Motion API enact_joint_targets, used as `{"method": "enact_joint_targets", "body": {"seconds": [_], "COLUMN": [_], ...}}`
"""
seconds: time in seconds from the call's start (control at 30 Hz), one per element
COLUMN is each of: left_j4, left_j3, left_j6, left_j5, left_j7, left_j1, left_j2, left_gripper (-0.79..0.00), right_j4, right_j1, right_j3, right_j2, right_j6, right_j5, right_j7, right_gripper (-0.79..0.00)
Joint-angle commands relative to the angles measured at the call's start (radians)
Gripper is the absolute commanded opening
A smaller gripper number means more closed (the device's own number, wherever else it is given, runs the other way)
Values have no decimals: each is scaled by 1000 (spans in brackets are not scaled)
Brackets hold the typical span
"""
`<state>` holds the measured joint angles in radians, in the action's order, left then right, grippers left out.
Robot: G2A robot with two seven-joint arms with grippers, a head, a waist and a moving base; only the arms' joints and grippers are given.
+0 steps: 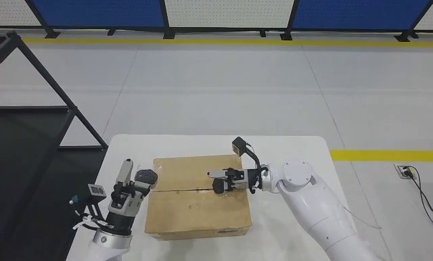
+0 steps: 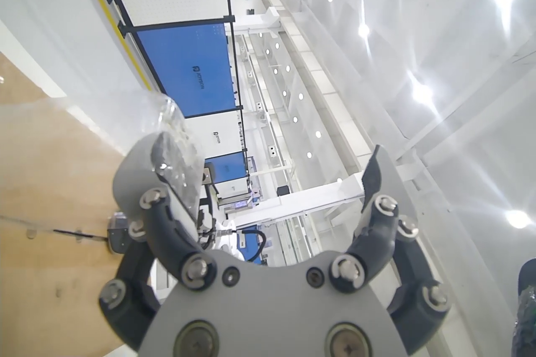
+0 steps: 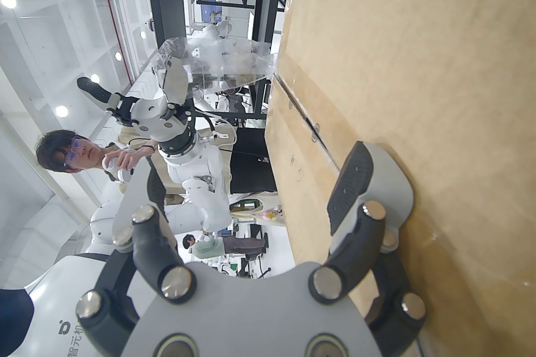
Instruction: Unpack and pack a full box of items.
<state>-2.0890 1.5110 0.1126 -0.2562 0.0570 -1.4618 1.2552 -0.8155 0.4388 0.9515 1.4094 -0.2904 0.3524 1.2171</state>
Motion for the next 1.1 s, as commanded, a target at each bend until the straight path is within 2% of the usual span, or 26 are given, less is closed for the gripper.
{"method": "enact_joint_targets", "body": {"seconds": [0.0, 0.33, 1.07], "left_j4": [0, -13, -34], "left_j3": [-12, -61, -141], "left_j6": [-15, -57, -87], "left_j5": [28, 107, 228], "left_j7": [8, 32, 65], "left_j1": [6, 36, 58], "left_j2": [0, 3, 10], "left_gripper": [0, 0, 0], "right_j4": [0, 4, 4], "right_j1": [0, -2, 7], "right_j3": [0, -1, 15], "right_j2": [0, 1, -4], "right_j6": [0, 2, -13], "right_j5": [0, 2, 3], "right_j7": [0, -3, -14], "right_gripper": [0, 0, 0]}}
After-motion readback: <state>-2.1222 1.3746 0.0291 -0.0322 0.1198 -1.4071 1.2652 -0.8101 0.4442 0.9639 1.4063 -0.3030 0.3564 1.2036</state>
